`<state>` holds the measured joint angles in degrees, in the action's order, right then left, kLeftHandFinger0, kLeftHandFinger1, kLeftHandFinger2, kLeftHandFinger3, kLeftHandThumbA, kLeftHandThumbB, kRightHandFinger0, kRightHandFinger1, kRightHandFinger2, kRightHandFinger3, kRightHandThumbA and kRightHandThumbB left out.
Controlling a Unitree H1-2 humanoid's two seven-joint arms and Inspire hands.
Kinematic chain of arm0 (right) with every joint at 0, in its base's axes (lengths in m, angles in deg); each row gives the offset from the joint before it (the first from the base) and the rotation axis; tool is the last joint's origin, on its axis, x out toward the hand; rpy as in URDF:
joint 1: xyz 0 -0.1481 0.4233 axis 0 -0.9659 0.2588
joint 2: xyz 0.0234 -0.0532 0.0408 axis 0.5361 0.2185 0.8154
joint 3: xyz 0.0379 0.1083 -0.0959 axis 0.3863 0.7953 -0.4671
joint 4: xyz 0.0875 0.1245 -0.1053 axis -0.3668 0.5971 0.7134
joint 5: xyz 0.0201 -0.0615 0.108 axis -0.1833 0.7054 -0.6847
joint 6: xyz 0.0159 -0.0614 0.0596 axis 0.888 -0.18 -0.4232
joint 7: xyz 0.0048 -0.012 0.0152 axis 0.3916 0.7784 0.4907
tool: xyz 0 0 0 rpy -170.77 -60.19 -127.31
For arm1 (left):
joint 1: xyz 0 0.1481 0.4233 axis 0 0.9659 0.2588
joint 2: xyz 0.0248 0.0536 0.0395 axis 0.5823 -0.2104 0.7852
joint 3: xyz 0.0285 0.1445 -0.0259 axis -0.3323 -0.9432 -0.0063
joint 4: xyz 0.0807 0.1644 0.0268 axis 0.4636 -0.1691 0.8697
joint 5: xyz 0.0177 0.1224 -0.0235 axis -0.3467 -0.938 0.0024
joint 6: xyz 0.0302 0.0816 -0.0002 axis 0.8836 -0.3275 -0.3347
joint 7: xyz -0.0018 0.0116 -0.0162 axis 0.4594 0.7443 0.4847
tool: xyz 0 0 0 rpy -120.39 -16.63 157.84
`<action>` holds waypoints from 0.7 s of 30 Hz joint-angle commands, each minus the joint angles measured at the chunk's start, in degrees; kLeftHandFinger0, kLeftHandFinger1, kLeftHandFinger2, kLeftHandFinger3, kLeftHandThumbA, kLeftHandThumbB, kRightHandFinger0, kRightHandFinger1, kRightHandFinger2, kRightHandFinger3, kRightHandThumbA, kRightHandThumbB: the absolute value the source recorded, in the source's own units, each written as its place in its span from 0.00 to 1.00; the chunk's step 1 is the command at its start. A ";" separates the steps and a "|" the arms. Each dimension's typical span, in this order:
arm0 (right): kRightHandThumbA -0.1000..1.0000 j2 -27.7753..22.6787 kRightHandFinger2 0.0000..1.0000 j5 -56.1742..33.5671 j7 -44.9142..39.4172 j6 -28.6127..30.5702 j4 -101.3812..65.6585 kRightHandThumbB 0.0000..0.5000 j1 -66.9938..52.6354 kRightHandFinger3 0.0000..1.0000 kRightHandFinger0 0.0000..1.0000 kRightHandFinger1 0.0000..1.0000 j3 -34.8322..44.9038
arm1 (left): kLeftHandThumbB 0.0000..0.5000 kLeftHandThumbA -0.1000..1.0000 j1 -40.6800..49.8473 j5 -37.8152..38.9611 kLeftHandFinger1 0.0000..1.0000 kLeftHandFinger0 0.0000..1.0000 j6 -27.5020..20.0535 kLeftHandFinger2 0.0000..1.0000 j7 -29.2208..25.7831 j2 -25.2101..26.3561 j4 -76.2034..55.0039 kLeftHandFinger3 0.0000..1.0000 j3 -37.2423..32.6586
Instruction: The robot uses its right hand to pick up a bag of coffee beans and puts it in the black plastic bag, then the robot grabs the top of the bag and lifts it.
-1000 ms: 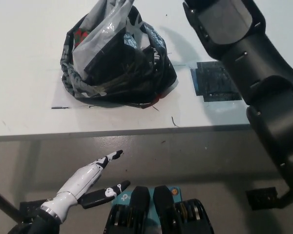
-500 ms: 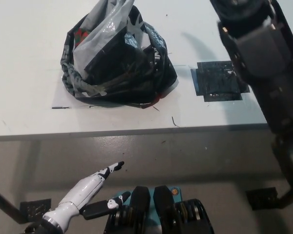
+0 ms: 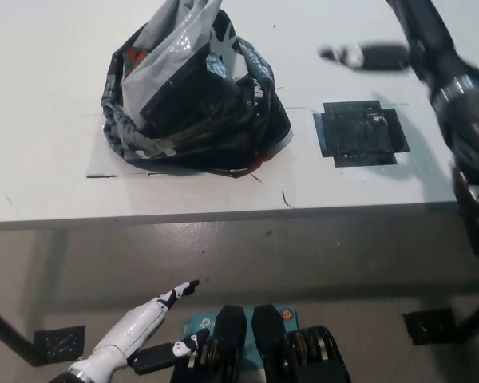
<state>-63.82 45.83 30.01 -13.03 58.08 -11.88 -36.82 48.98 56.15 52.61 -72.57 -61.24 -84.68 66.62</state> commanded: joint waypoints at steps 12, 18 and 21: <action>1.00 -3.15 1.00 -13.71 2.36 26.22 -58.41 0.62 -35.20 1.00 1.00 1.00 12.93 | 0.23 0.71 -5.90 2.92 1.00 1.00 -1.09 1.00 -1.27 0.22 4.12 1.00 2.99; 1.00 4.46 1.00 -13.06 2.43 30.23 -53.85 0.81 -46.29 1.00 1.00 1.00 7.39 | 0.21 0.73 -6.75 2.95 1.00 1.00 -0.96 1.00 -1.32 0.61 3.71 1.00 3.56; 1.00 6.35 1.00 -11.46 1.26 33.08 -47.74 0.75 -50.78 1.00 1.00 1.00 5.38 | 0.20 0.73 -6.41 3.09 1.00 1.00 -1.33 1.00 -1.41 0.62 3.56 1.00 3.66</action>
<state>-63.60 40.46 30.08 -8.70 27.21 -47.50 -31.97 47.35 56.26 52.65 -72.58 -61.54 -80.46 67.06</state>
